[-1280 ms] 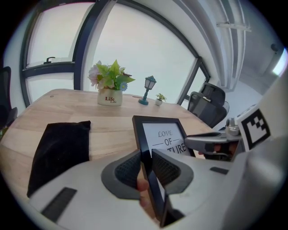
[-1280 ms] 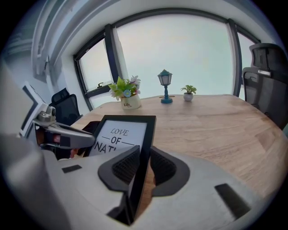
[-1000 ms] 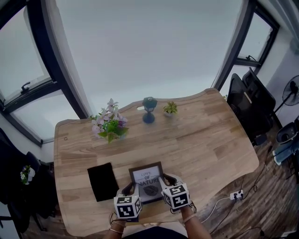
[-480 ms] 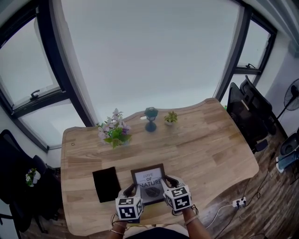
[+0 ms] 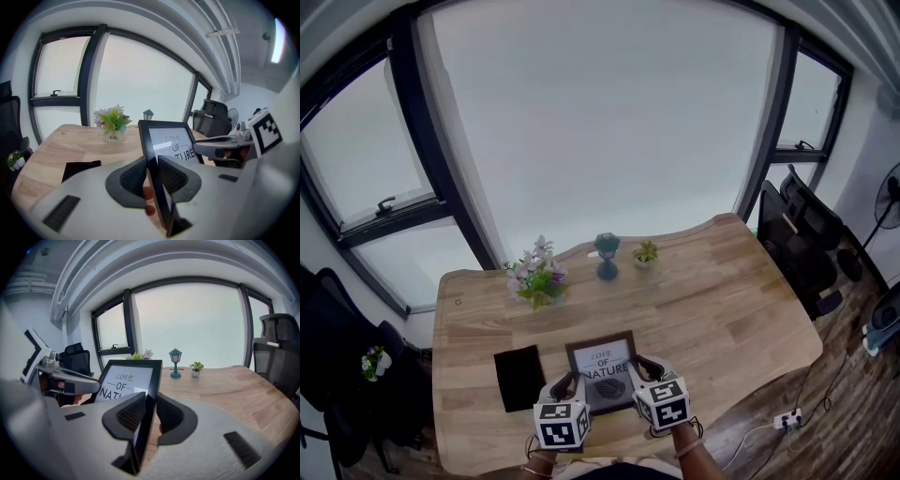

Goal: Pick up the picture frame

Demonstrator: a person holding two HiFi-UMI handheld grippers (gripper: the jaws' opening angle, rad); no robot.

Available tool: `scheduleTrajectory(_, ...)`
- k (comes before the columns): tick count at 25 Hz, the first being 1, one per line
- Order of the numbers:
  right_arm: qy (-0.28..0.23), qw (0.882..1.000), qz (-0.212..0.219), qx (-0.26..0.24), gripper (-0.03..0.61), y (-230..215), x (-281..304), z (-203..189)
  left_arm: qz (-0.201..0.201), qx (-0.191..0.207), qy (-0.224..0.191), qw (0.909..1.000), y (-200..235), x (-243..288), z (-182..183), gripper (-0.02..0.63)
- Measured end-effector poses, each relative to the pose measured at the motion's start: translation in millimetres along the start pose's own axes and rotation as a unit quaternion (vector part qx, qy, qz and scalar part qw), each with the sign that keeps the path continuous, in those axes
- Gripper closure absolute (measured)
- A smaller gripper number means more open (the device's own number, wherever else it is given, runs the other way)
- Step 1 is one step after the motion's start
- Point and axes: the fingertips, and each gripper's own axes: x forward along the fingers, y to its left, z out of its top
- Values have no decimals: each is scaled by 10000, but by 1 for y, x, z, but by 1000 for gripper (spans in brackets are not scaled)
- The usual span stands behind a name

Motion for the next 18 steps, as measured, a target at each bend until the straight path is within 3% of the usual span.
scheduleTrajectory(18, -881, 9952, 158, -399, 506, -16, -57, 54, 433, 279, -768, 9957, -45, -40, 50, 543)
